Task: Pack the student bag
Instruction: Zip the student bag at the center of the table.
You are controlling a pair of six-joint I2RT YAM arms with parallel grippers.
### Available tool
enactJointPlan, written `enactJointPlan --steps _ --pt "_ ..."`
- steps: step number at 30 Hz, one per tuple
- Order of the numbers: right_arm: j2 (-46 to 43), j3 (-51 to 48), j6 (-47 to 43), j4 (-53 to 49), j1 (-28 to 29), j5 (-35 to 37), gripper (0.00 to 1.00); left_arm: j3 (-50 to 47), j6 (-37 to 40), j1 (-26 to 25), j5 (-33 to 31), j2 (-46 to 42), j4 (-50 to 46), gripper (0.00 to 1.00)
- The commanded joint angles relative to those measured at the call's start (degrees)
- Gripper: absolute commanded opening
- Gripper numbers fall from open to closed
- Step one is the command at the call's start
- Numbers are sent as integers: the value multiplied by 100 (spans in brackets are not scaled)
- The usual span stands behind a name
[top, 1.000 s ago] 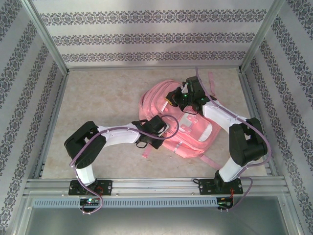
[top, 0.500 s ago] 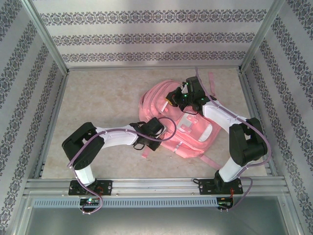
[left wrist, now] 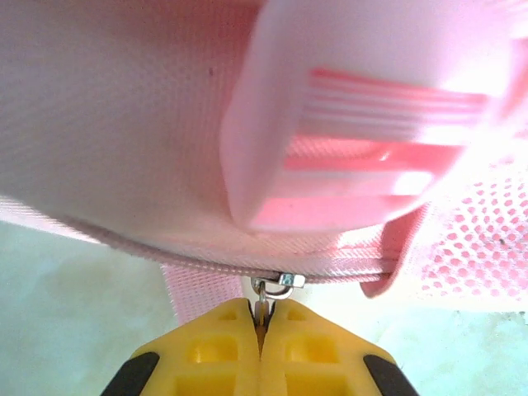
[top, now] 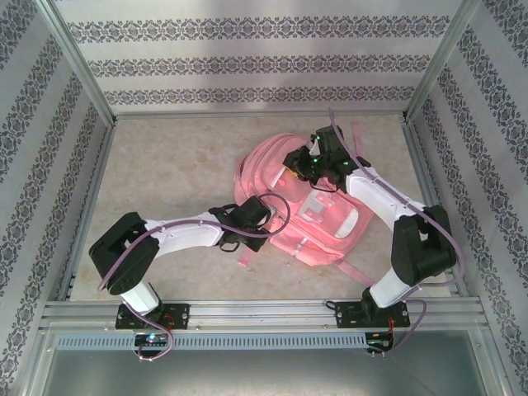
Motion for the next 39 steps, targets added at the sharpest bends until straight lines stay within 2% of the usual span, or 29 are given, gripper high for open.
enactJointPlan --steps 1,3,6,8,10,14,17,20,24,28,30,32,36,39 --pt "-188 700 -1326 -1670 180 1360 45 -73 -188 121 -244 -38 -214 0" --pt "-284 926 -1763 -2092 368 1927 53 -22 -194 118 -142 43 -195 0" --pt "-637 1024 -2133 -2556 554 2706 57 -3 -212 123 -98 65 -162 0" --pt "-1050 806 -2113 -2635 636 2919 57 10 -223 119 -64 41 -146 0" --pt "-1557 352 -1768 -2612 737 2813 57 44 -237 127 -5 14 -155 0" --pt "-2915 -1426 99 -2059 1220 2418 50 159 -284 122 237 -21 -166 0" --pt "-3741 -2599 1495 -1961 1606 2313 38 203 -348 122 394 -65 -140 0" --pt "-4314 -3501 2469 -1569 2157 2363 39 280 -461 127 651 -74 -79 0" --pt "-4417 -3910 3256 -1217 2680 2512 53 399 -725 119 1117 -66 146 0" --pt "-4277 -4099 3833 -752 2845 2554 59 598 -937 118 1414 21 298 0" --pt "-4253 -4076 4035 -695 3019 2760 68 676 -1054 90 1537 65 365 0" --pt "-4233 -4017 4129 -816 3179 3042 72 734 -1127 42 1590 66 429 0" --pt "-4170 -4101 4078 -1071 3176 3632 69 771 -1226 -44 1649 -2 495 0" --pt "-4056 -4114 3198 -1120 2538 3750 63 698 -1260 -88 1683 -90 519 0"
